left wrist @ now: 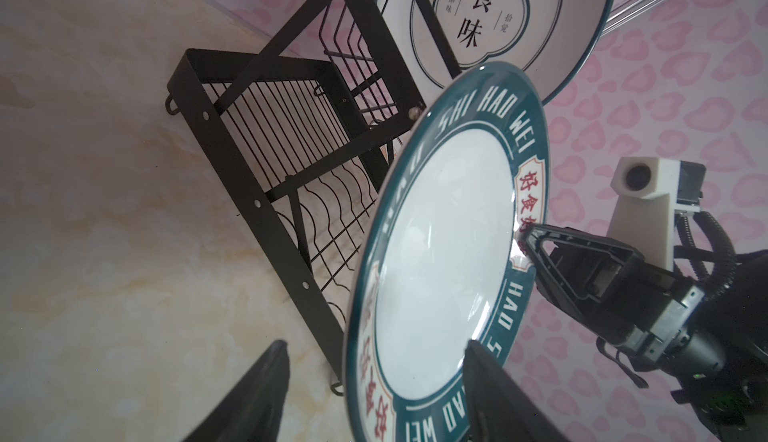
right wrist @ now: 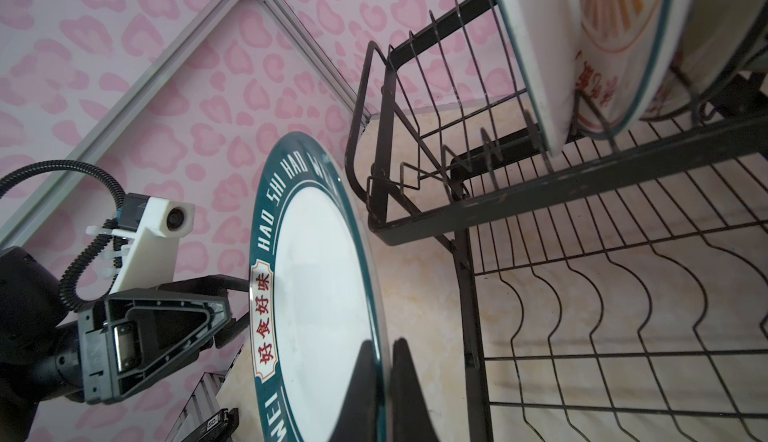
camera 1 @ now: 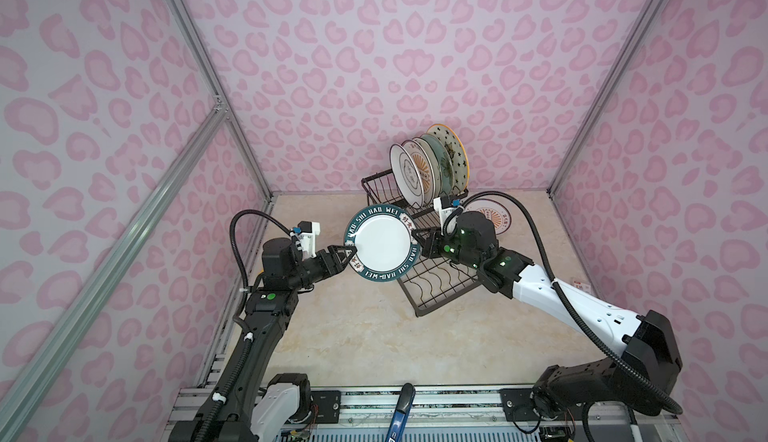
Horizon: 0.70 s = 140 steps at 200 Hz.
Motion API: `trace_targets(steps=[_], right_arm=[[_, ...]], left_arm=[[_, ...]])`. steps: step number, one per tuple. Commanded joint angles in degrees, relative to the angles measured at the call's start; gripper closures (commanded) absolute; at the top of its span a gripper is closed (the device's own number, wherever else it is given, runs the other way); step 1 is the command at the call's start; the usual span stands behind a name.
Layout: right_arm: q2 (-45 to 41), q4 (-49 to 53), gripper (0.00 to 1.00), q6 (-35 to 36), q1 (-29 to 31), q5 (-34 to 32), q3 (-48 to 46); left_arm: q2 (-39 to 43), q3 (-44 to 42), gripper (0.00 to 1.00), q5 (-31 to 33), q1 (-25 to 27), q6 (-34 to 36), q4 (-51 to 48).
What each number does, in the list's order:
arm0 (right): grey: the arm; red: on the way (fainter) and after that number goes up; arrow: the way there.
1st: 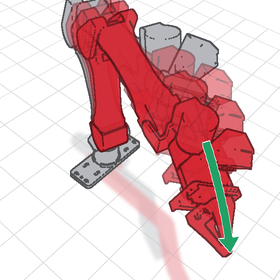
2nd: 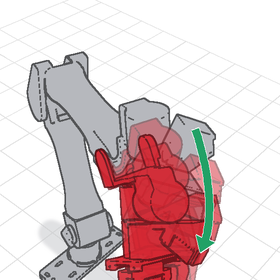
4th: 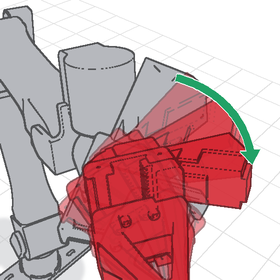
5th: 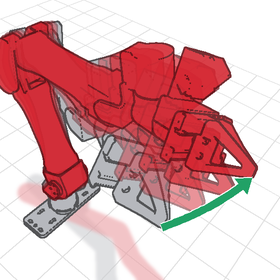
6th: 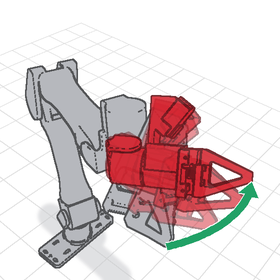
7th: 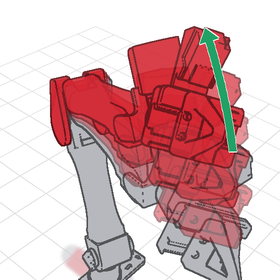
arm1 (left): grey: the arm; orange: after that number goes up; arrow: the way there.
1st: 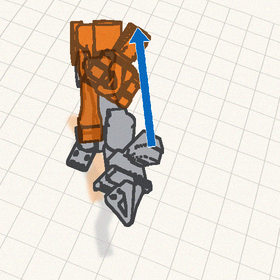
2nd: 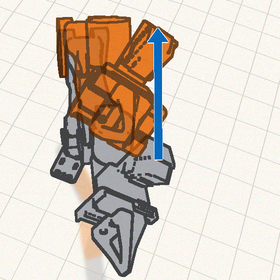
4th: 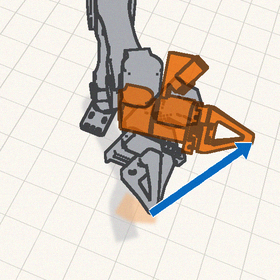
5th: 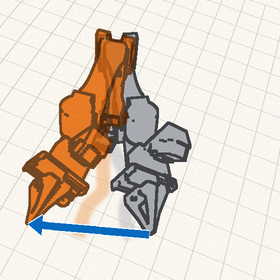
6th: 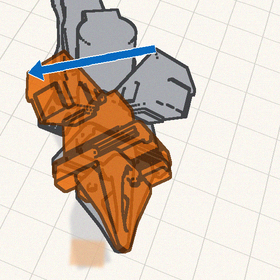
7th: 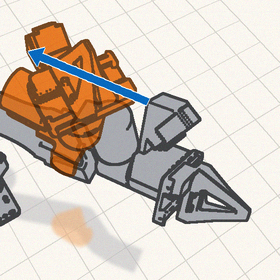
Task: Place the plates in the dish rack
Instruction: 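Close the left gripper on the plate's rim beside the right gripper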
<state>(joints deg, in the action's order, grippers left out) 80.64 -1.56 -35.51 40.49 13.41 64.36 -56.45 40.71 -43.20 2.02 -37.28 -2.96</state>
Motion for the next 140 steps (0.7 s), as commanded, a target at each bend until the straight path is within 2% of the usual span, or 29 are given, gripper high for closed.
trace_targets(steps=[1,56,79,106,140], right_arm=[[-0.24,-5.35,1.0,-1.32,0.12,1.83,-0.24],[0.39,-7.65,1.0,-2.95,0.11,4.14,-0.59],[1.0,-10.18,1.0,-4.69,0.1,5.38,-1.19],[1.49,-11.9,1.0,-5.7,0.12,6.18,-1.35],[1.86,-13.48,1.0,-6.5,0.12,7.31,-1.6]], left_arm=[[-0.24,0.6,0.37,-0.56,0.35,-0.66,4.61],[0.79,1.1,0.48,-0.52,0.71,-2.9,6.82],[1.08,1.18,0.57,-0.92,0.76,-3.89,7.44],[2.05,1.33,0.77,-0.79,0.71,-4.07,7.15],[2.78,1.87,0.85,-0.48,0.78,-3.77,6.03]])
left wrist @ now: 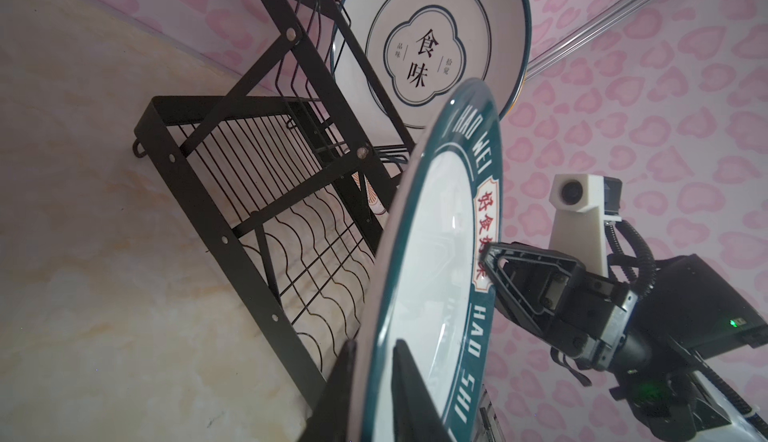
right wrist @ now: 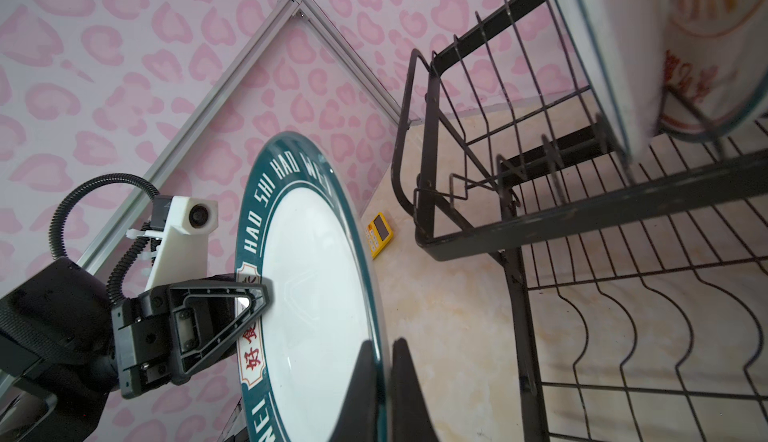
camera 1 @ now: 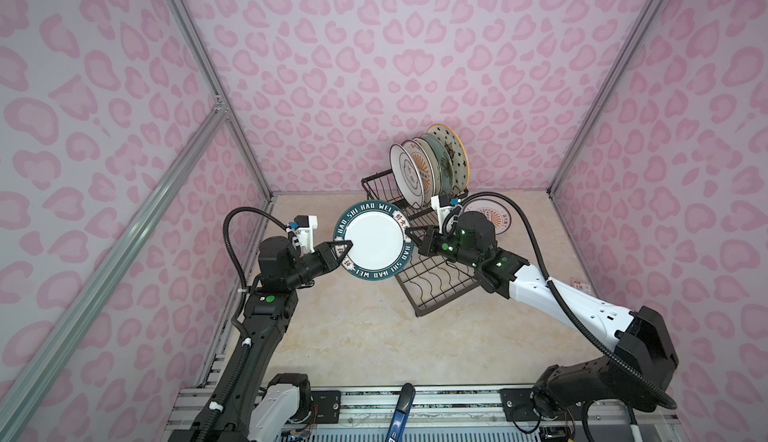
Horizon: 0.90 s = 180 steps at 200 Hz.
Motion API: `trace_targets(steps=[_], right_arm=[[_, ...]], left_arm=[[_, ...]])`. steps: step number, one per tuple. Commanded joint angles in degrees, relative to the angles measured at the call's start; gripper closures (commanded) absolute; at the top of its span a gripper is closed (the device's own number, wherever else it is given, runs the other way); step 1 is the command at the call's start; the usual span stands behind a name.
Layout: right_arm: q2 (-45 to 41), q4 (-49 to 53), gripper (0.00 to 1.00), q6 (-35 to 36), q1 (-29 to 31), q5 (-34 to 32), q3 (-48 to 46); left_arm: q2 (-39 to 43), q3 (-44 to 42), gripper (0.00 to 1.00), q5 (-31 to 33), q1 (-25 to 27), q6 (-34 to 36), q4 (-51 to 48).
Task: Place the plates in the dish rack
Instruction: 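Close the left gripper on the plate's rim beside the right gripper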
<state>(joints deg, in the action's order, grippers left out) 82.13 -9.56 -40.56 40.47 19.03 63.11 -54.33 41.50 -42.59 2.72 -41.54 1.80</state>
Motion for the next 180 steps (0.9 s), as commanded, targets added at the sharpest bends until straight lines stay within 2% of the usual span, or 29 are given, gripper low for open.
trace_targets(steps=[1,24,78,104,137,180], right_arm=[[0.39,-5.47,1.0,-1.46,0.23,1.75,-0.31],[0.49,-6.27,1.0,-1.63,0.38,2.48,-0.33],[0.31,-7.41,1.0,-1.71,0.66,2.92,-0.45],[0.57,-8.17,0.86,-2.15,0.97,3.37,-0.63],[1.34,-9.48,0.75,-2.86,2.05,4.33,-0.36],[2.71,-11.04,0.73,-3.91,3.19,6.78,-0.03]], left_arm=[[0.69,1.02,0.85,-1.09,0.04,0.49,1.27],[1.0,1.21,0.97,-0.85,0.02,0.25,1.21],[1.88,1.06,0.97,-0.31,0.08,-1.6,3.2],[2.99,0.44,0.97,0.4,0.06,-2.93,5.06],[4.03,0.69,0.97,0.66,0.13,-3.34,5.94],[4.99,1.02,0.97,1.06,0.09,-2.9,5.48]])
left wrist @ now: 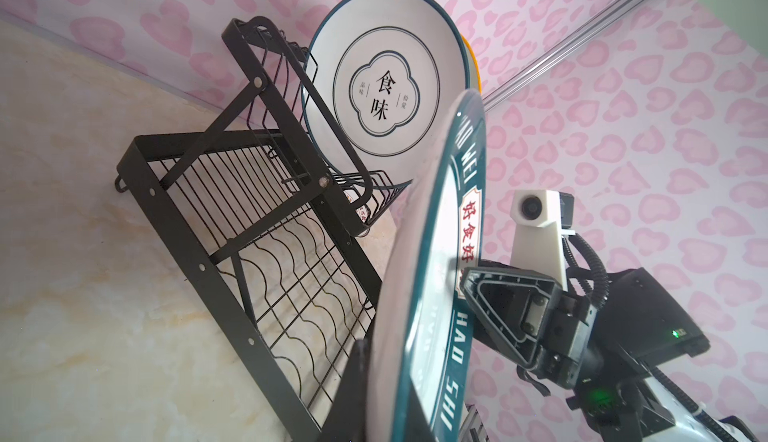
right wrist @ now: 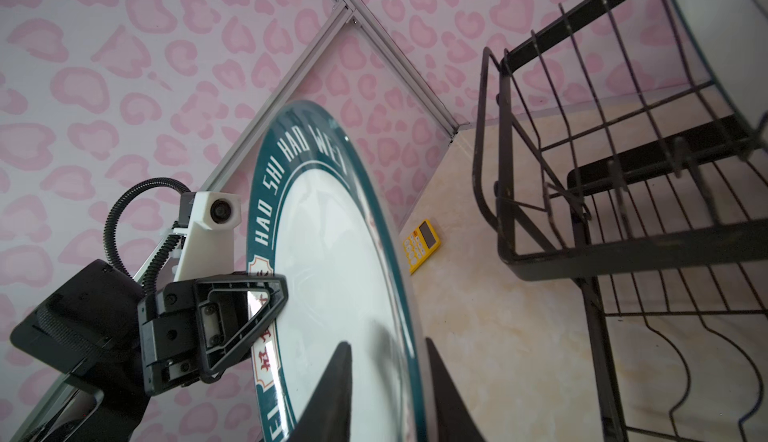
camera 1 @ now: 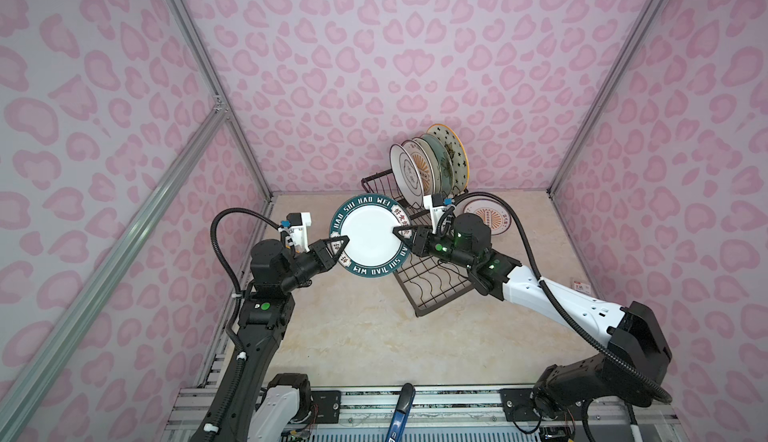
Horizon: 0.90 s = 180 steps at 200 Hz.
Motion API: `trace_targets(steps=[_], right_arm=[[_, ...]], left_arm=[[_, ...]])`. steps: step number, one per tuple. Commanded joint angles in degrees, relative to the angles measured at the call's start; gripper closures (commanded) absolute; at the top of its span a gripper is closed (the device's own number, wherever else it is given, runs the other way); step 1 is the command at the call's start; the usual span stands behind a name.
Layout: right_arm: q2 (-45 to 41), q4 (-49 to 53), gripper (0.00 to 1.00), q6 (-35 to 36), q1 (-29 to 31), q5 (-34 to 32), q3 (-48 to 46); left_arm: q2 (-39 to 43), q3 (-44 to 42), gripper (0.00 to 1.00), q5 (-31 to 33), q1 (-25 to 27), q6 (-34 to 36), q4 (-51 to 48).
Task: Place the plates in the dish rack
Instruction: 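Close the left gripper on the plate's rim beside the right gripper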
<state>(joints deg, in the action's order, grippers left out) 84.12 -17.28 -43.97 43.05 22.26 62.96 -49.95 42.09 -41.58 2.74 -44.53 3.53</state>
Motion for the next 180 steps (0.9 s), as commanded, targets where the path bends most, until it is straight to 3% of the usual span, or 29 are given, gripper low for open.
trace_targets(steps=[1,14,33,59,70,118,140,180], right_arm=[[0.71,-3.39,0.73,-0.5,0.62,3.65,0.14],[0.75,-3.73,0.75,-0.77,0.68,4.35,-0.08],[0.74,-3.4,0.88,-0.77,0.72,5.15,0.2],[1.26,-2.85,0.91,-0.68,0.72,7.12,1.28],[1.49,-2.94,1.0,-0.68,0.68,8.03,1.76],[1.82,-2.81,1.0,-0.58,0.11,8.51,2.34],[1.67,-2.09,1.0,-0.13,-0.51,8.21,2.8],[0.72,2.06,1.0,3.31,-1.03,6.24,4.91]], left_arm=[[0.59,0.49,0.97,0.08,0.07,0.08,3.76],[0.73,0.68,0.97,0.32,0.09,0.49,3.03],[0.91,0.8,0.97,0.49,0.12,1.06,2.36],[1.1,0.73,0.97,0.64,0.04,1.21,1.99],[1.01,0.8,0.97,0.47,0.03,1.21,1.99],[1.34,1.91,0.96,0.93,0.02,3.02,-1.43],[1.48,2.38,0.74,1.33,0.13,4.05,-2.87],[1.04,2.85,0.45,0.91,0.05,4.8,-3.5]])
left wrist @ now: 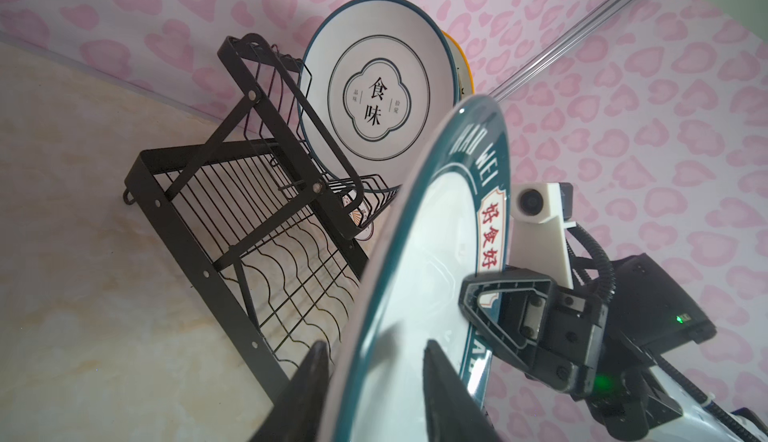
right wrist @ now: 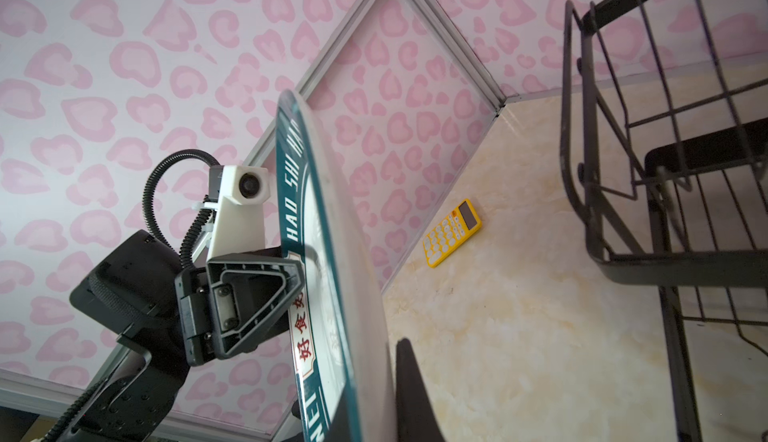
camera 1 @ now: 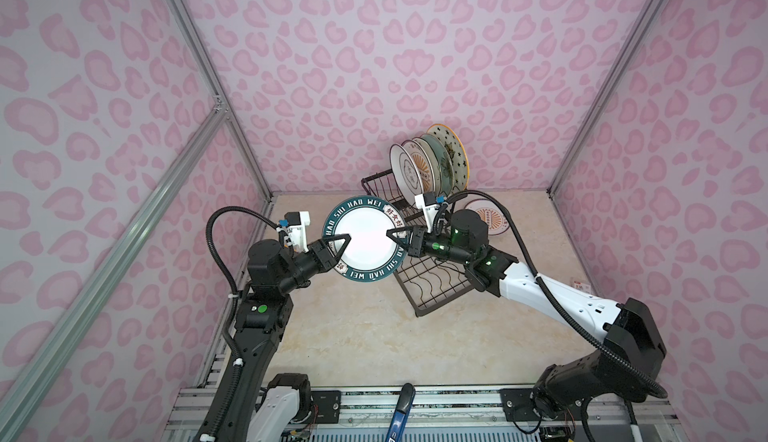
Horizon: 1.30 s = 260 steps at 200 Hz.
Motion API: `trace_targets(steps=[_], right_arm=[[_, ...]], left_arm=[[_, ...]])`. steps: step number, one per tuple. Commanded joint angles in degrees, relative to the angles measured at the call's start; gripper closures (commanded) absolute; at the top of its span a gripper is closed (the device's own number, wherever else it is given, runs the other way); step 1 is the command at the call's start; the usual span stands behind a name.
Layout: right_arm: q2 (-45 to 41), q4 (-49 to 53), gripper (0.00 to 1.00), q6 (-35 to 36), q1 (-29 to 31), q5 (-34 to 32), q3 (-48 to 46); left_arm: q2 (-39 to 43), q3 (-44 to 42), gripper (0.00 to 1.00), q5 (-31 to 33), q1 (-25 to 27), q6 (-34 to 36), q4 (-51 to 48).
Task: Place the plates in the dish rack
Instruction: 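Close the left gripper on the plate's rim beside the right gripper, then carry the plate to the rack with the right gripper while the left releases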
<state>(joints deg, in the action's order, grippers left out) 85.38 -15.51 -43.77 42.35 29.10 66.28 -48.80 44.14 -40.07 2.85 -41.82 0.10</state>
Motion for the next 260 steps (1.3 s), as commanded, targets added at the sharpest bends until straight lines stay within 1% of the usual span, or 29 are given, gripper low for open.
trace_targets(steps=[1,13,21,47,110,166,194,260], right_arm=[[-0.6,0.43,1.0,3.22,-0.38,-0.57,1.67],[-0.66,2.07,1.0,4.62,-0.83,-0.88,2.83],[-0.79,2.82,1.0,5.32,-1.23,-1.13,3.51],[-1.01,5.0,1.0,7.35,-2.27,-1.55,5.52],[-2.14,10.2,1.0,12.79,-4.17,-2.82,10.65],[-4.29,13.09,1.0,16.65,-5.66,-5.07,12.89],[-5.81,15.64,1.0,20.1,-5.95,-7.93,14.11],[-6.46,18.77,1.0,25.49,-6.66,-13.68,18.32]], left_arm=[[-0.09,0.74,0.44,-0.61,-0.1,2.09,-0.08],[-0.15,0.77,0.35,-0.53,0.03,2.4,-0.36],[-0.06,0.81,0.31,-0.62,-0.04,2.6,-0.65],[0.47,0.95,0.26,-0.7,-0.03,3.53,-1.46],[2.63,1.42,0.22,-1.51,-0.11,5.43,-1.85],[2.13,1.12,0.22,-1.85,-0.07,5.53,-1.63],[2.13,0.61,0.22,-2.55,-0.02,5.08,-0.71],[2.72,0.42,0.21,-1.28,0.0,6.14,-2.0]])
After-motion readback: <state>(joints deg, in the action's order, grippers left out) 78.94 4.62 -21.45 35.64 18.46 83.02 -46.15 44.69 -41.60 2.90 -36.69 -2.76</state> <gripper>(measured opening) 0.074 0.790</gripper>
